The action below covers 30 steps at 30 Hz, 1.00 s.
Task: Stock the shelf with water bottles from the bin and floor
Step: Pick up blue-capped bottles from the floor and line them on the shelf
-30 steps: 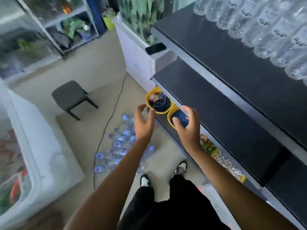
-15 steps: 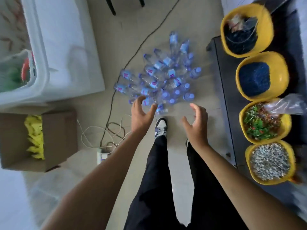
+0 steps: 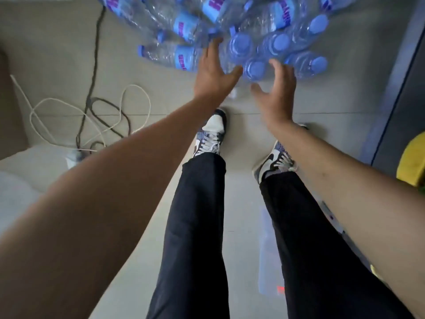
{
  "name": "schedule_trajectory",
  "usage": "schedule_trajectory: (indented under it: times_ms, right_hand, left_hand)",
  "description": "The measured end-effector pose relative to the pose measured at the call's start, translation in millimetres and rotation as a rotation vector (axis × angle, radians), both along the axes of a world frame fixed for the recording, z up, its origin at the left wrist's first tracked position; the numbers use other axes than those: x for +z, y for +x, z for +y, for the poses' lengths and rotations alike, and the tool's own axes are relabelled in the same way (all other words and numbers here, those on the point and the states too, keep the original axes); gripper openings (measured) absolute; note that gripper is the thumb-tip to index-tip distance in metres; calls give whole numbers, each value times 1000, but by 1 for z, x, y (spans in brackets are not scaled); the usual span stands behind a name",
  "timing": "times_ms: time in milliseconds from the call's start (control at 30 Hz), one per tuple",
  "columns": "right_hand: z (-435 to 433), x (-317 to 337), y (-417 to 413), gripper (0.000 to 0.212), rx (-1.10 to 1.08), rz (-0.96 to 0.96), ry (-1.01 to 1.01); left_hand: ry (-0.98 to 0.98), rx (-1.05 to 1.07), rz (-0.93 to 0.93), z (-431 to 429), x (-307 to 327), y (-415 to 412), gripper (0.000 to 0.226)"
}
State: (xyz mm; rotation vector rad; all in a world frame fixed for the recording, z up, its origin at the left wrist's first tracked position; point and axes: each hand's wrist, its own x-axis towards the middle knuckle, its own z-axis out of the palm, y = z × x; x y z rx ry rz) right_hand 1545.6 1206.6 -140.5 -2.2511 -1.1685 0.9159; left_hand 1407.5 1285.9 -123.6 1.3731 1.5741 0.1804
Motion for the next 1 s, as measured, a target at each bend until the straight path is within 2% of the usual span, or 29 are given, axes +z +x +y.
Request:
schedule_trajectory:
  times_ms: [67,267,533,733,833,1000]
  right_hand:
    - [8,-25,-4,62,3,15,-7]
    - [18,-63,-14,66,-115,40,50]
    - [20,-37,-14,57,-159,-31,52]
    - [19,55,-4,60,-146,-10,108]
    - [26,139,6,59,-157,-7,126]
    - [51,309,23,53,-221,0,253]
  left_hand:
    - [38,-24,-18,12,-27,5,91]
    - [52,-99,-45,25,-81,17,80]
    - [47,-114,-16,24,-60,8,75]
    - [130,60,-112,26,34,9,62]
    - [150,120,-138,34,112,15,59]
    - [260,115,-213,53,279,37,63]
